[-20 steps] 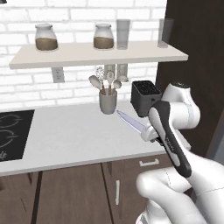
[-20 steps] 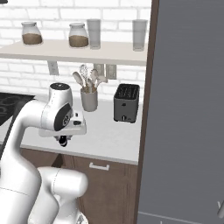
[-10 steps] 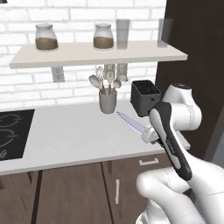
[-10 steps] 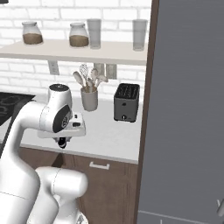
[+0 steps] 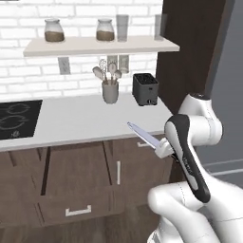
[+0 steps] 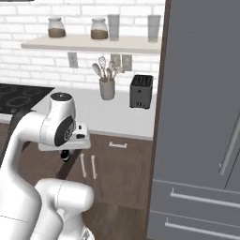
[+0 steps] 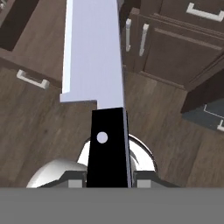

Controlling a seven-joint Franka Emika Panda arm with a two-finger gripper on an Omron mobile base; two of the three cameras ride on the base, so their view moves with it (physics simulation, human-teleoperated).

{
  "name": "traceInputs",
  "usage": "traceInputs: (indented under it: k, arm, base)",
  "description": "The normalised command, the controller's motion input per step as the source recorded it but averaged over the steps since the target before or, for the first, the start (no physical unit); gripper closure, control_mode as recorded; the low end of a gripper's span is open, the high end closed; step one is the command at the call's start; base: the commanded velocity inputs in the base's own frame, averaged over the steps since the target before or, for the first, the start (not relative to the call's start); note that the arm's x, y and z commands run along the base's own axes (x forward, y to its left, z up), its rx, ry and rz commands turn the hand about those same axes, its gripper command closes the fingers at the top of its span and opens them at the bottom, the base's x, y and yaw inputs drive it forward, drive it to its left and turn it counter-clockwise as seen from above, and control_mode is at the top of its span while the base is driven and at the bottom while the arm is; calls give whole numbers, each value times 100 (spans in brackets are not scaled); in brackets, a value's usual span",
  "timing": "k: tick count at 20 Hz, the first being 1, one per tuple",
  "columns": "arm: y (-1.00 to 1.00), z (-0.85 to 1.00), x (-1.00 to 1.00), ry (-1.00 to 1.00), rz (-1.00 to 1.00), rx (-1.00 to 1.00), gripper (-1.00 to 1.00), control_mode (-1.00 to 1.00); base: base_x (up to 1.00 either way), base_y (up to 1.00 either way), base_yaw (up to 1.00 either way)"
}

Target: Pick up the knife from the drawer and place it on the cutting board. Then place the meat from the plate to the cutting board.

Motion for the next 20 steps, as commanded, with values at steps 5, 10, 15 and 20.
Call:
traceInputs:
  k: [5,10,15,20]
  arm:
    - [0,0,0,0,0,0,100,100]
    - [0,0,0,0,0,0,100,100]
    - [0,0,0,0,0,0,100,100]
    - [0,0,0,0,0,0,100,100]
  base:
    - [-26,5,19]
    - [5,27,50]
    - [37,10,62]
    - [43,10,60]
